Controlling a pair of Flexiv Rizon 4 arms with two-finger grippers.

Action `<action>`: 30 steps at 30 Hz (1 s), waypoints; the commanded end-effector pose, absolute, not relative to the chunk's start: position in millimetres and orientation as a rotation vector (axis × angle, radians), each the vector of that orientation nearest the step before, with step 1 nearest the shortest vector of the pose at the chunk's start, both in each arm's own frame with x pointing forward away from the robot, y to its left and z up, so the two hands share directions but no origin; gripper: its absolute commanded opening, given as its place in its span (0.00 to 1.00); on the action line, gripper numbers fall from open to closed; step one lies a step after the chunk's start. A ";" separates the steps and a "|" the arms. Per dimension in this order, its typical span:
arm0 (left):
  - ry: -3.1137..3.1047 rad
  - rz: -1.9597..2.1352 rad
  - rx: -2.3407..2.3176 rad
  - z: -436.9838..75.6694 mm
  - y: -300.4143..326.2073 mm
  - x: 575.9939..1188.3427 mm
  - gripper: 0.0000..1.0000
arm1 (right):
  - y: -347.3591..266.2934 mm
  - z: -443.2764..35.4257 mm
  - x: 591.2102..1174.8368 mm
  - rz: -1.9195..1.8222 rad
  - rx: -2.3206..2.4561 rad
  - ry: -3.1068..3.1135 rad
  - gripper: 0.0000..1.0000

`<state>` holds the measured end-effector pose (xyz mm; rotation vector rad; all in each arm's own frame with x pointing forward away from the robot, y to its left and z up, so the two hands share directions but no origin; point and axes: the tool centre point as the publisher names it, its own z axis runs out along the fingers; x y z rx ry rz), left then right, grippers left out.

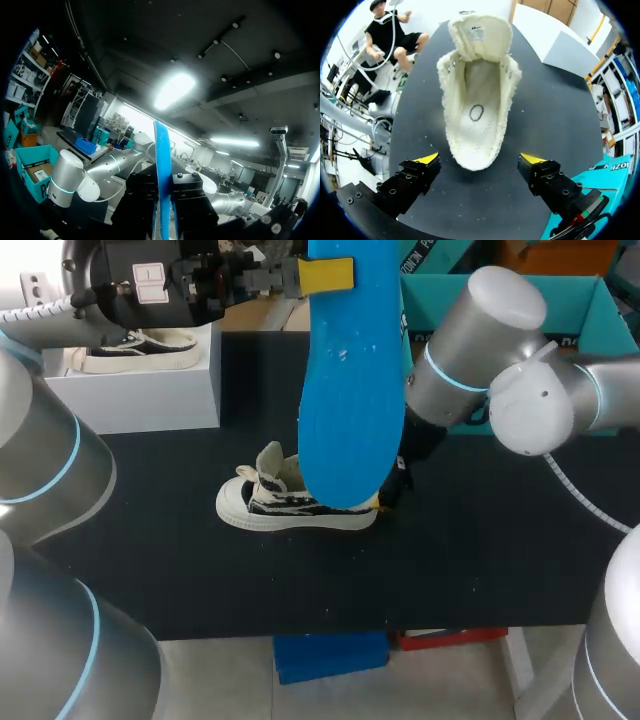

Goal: Take the shoe out of the shoebox, open the shoe tongue, remove and reinsert the insole, then place the shoe into the shoebox

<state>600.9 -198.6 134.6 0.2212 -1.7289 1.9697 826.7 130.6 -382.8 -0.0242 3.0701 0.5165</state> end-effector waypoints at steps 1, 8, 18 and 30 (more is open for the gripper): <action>-1.732 1.967 0.223 134.5 -199.9 601.2 0.00 | 136.0 -381.6 828.4 0.254 -0.018 3.102 1.00; -1.732 1.967 0.223 134.5 -199.9 601.2 0.00 | 142.3 -384.0 827.9 0.134 -0.013 3.112 1.00; -1.732 1.967 0.223 134.5 -199.9 601.2 0.00 | 150.7 -386.7 826.7 0.034 -0.007 3.120 1.00; -1.732 1.967 0.223 134.5 -199.9 601.2 0.00 | 154.1 -390.2 829.4 -0.050 0.007 3.121 1.00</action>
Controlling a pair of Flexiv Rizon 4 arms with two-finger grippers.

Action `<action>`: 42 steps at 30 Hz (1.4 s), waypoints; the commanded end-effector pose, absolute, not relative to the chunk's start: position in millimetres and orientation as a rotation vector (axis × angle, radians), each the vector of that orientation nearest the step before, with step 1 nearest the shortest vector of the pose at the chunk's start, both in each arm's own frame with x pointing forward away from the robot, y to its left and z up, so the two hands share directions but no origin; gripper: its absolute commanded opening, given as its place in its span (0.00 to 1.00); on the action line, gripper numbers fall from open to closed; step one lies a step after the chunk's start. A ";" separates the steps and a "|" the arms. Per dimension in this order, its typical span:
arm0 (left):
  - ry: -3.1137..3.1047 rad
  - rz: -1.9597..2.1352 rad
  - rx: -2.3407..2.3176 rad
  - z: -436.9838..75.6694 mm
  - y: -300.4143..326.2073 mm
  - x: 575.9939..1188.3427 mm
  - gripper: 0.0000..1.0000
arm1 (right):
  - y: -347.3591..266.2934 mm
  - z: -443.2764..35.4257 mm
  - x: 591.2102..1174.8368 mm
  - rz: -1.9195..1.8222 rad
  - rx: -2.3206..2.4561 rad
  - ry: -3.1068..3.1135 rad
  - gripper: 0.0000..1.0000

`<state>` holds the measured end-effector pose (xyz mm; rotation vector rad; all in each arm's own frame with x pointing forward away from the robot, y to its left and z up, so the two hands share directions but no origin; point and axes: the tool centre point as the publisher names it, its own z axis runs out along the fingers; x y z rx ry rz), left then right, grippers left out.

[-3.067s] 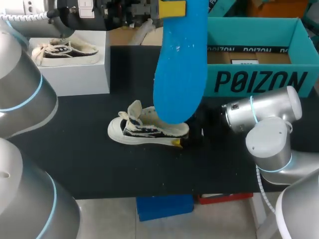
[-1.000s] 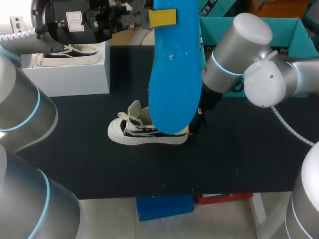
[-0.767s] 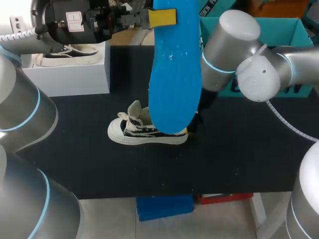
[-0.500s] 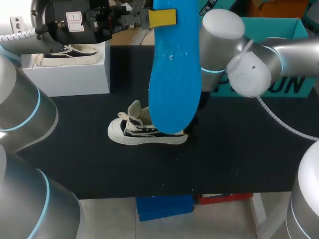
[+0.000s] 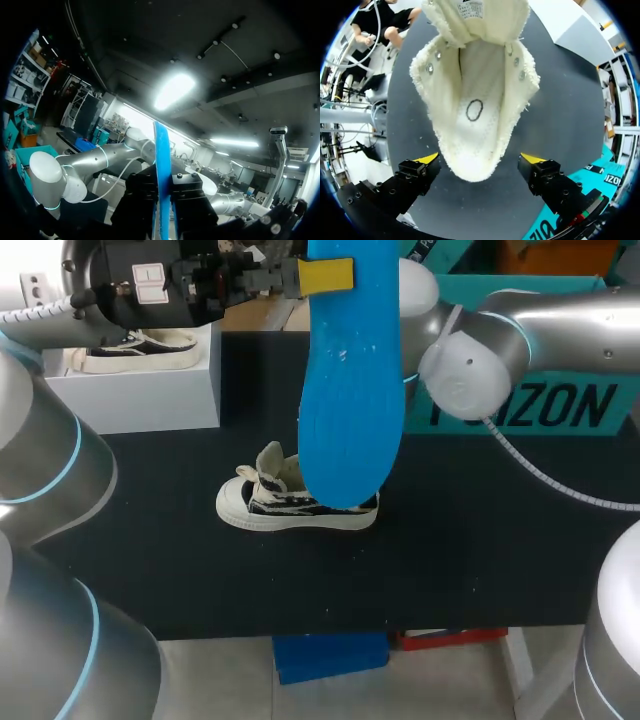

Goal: Take the shoe out of the shoebox, open the shoe tongue, remove and reinsert the insole, then place the shoe into the shoebox

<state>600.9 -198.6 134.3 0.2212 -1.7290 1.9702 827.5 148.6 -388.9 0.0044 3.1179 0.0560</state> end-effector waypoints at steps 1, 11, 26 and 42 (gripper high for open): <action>-1.732 1.967 0.223 134.5 -199.9 601.2 0.00 | 154.3 -390.2 829.4 -0.052 0.008 3.121 1.00; -1.732 1.967 0.223 134.5 -199.9 601.2 0.00 | 153.4 -392.1 829.0 -0.064 0.025 3.127 1.00; -1.732 1.967 0.223 134.5 -199.9 601.2 0.00 | 144.3 -386.7 828.2 0.110 0.050 3.118 1.00; -1.732 1.967 0.223 134.5 -199.9 601.2 0.00 | 139.0 -390.3 826.8 0.763 0.040 3.008 1.00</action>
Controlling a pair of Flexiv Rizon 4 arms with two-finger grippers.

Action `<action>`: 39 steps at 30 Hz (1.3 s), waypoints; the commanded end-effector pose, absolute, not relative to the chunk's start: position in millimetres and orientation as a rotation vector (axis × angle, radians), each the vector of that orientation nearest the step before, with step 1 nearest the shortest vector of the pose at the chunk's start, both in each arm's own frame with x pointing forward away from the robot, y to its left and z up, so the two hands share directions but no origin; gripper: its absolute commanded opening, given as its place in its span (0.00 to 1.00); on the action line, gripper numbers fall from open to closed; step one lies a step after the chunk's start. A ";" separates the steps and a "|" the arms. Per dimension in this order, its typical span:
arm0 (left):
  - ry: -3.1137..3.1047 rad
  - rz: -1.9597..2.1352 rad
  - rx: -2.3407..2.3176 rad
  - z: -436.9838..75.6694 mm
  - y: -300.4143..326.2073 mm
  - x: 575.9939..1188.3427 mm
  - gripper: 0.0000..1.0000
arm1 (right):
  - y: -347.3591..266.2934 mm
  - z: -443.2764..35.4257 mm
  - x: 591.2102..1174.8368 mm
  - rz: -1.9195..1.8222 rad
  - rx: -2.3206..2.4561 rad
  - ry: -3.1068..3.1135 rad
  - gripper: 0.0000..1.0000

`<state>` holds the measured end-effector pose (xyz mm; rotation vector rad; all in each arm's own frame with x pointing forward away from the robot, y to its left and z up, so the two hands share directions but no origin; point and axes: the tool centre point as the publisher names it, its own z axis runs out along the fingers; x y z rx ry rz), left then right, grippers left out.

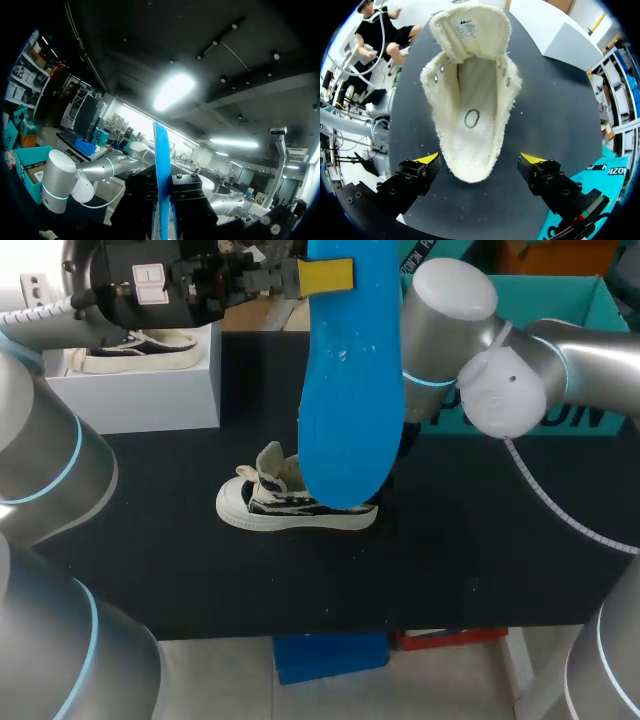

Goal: Take the shoe out of the shoebox, open the shoe tongue, remove and reinsert the insole, then place the shoe into the shoebox

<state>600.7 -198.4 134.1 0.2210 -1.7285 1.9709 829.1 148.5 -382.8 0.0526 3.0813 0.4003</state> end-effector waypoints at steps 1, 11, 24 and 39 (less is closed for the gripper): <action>-1.732 1.967 0.223 134.5 -199.9 601.2 0.00 | 139.6 -391.7 826.9 0.782 0.030 3.010 1.00; -1.732 1.967 0.223 134.5 -199.9 601.2 0.00 | 140.8 -400.8 826.9 1.090 0.032 2.927 1.00; -1.732 1.967 0.223 134.5 -199.9 601.2 0.00 | 143.9 -417.9 823.0 1.331 0.062 2.828 1.00; -1.732 1.967 0.223 134.5 -199.9 601.2 0.00 | 148.1 -430.1 819.1 1.512 0.085 2.752 1.00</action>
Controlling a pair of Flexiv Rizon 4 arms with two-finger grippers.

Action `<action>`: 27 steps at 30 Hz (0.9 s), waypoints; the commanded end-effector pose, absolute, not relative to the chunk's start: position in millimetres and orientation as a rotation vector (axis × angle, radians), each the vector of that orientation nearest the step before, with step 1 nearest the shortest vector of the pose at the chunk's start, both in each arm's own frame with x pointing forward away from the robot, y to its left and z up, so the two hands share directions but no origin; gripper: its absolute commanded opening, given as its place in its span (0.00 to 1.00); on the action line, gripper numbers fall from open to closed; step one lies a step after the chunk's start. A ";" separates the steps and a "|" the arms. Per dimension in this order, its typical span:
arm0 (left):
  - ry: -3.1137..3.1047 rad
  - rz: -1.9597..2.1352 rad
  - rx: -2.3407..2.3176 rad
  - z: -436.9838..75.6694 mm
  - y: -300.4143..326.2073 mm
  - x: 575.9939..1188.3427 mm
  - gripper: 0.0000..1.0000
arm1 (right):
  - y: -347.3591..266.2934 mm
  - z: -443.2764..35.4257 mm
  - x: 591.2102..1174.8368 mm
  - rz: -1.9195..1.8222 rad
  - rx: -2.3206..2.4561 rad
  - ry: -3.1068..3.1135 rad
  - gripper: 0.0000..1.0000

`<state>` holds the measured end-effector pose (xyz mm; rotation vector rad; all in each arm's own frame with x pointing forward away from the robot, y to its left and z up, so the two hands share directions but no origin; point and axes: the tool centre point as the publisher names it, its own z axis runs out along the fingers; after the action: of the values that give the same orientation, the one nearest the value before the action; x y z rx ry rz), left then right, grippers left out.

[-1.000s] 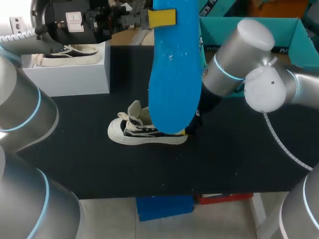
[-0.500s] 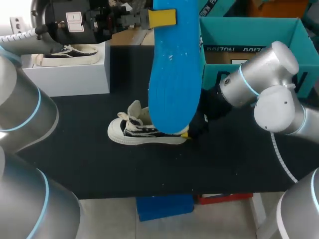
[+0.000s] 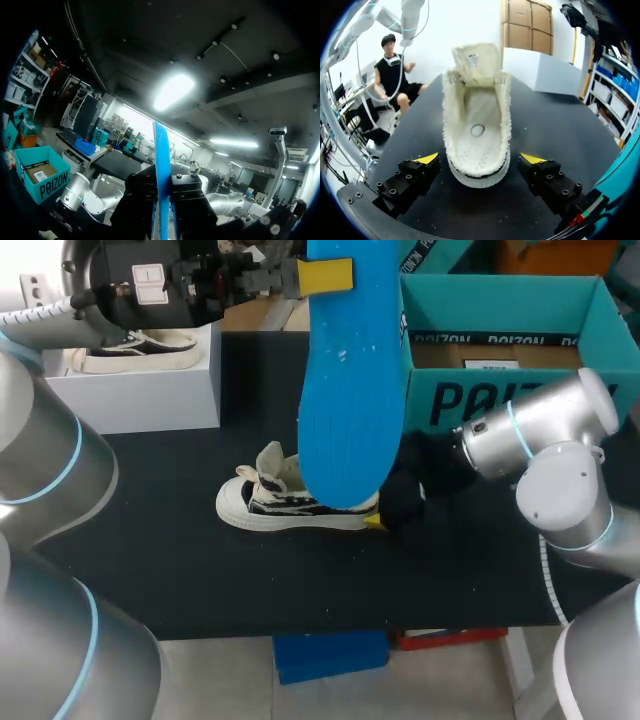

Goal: Take the shoe out of the shoebox, open the shoe tongue, remove and reinsert the insole, then place the shoe into the shoebox

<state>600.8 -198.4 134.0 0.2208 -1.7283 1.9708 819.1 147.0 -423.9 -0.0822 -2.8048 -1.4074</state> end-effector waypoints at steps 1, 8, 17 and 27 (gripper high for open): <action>-1.732 1.967 0.223 134.5 -199.9 601.2 0.00 | 148.2 -431.2 818.9 -1.513 -0.087 -2.752 1.00; -1.732 1.967 0.223 134.5 -199.9 601.2 0.00 | 148.9 -434.3 817.7 -1.526 -0.101 -2.738 1.00; -1.732 1.967 0.223 134.5 -199.9 601.2 0.00 | 145.3 -429.3 819.0 -1.488 -0.099 -2.761 1.00; -1.732 1.967 0.223 134.5 -199.9 601.2 0.00 | 122.2 -403.3 823.5 -1.011 -0.127 -3.009 1.00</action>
<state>600.8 -198.4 134.0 0.2207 -1.7283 1.9708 825.9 124.7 -423.1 -0.1305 -2.8800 -1.3481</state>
